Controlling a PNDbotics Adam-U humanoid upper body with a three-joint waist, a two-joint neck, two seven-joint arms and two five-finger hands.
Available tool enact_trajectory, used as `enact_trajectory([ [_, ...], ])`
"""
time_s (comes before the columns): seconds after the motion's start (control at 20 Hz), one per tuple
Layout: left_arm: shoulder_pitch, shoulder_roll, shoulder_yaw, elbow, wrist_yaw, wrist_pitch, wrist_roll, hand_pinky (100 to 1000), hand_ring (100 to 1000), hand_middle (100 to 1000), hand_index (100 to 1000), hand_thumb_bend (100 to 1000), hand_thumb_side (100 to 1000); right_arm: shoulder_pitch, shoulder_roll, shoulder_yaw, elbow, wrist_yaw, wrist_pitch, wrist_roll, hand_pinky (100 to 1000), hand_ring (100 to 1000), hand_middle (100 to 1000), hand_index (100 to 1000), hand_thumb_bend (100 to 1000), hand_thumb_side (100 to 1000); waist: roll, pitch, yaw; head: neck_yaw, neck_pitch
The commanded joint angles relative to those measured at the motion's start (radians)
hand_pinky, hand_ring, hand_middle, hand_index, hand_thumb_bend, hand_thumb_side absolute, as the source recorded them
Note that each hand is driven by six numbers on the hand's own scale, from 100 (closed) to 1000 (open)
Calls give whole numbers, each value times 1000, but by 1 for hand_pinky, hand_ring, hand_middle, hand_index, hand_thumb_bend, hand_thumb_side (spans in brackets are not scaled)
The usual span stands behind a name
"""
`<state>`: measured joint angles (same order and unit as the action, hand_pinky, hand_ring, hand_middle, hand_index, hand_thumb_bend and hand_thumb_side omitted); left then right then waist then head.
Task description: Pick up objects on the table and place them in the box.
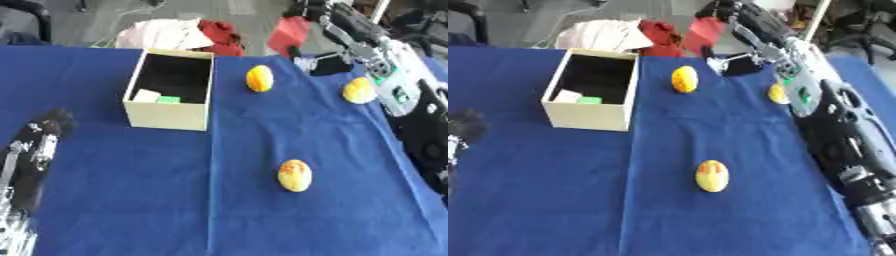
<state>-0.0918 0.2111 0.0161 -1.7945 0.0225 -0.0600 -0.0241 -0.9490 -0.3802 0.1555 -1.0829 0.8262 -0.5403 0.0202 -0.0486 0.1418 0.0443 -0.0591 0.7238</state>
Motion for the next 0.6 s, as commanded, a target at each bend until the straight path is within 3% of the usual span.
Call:
enact_trajectory([
  [0.05, -18, 16, -3, -17, 6, -1, -6, 885, 782, 752, 826, 108, 650, -61, 21, 0, 20, 26, -13, 8, 764, 556, 490, 748, 100, 180, -3, -9, 8, -12, -23],
  [0.6, -60, 11, -21, -27, 12, -1, -23, 885, 782, 752, 826, 108, 645, -146, 164, -56, 196, 202, 4, -4, 769, 571, 506, 759, 100, 198, 0, 27, 106, -97, -79],
])
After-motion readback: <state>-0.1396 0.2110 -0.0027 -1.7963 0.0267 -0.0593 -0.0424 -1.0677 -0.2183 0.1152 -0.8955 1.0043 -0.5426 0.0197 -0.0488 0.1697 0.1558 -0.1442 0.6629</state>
